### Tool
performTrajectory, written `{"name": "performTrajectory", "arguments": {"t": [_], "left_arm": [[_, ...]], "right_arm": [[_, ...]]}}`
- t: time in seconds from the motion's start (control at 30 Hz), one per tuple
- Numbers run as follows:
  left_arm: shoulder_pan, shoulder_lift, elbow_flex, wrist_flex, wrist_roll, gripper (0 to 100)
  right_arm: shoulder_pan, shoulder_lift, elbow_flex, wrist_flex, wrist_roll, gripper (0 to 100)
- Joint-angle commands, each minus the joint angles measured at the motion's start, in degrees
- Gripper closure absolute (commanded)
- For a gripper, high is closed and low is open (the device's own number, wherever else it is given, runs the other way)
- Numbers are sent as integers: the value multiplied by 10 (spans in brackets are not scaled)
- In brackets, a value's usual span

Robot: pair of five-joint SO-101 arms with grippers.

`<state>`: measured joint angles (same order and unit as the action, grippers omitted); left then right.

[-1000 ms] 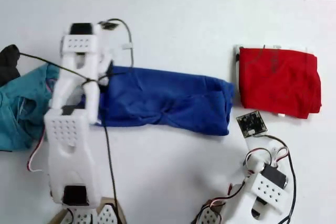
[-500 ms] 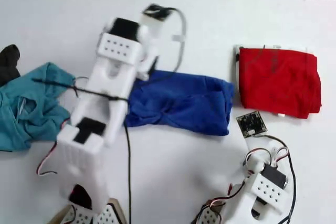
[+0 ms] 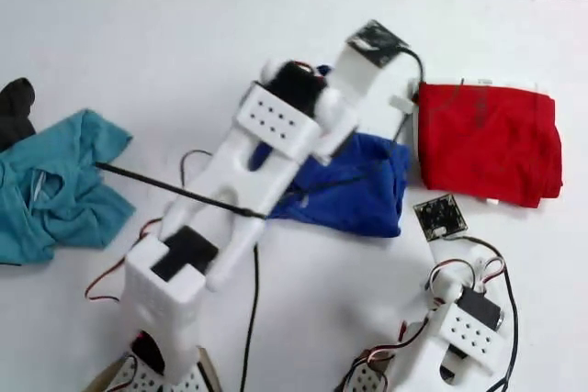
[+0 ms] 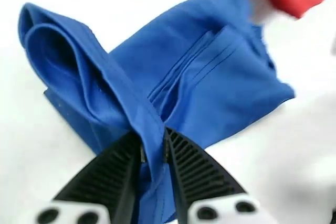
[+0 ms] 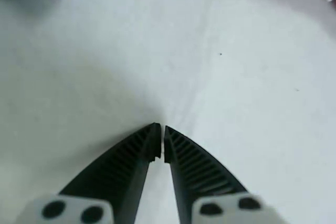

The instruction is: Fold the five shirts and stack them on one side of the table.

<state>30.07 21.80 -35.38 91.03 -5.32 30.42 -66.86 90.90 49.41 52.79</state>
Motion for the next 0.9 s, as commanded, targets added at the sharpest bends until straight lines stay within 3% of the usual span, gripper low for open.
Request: {"name": "performTrajectory", "arguments": {"t": [0.0, 0.87], "left_arm": [[32, -37, -2, -40, 4, 973], [93, 82, -7, -143, 3, 974]], "right_arm": [[8, -15, -3, -18, -25, 978], [8, -15, -3, -20, -31, 978]]}}
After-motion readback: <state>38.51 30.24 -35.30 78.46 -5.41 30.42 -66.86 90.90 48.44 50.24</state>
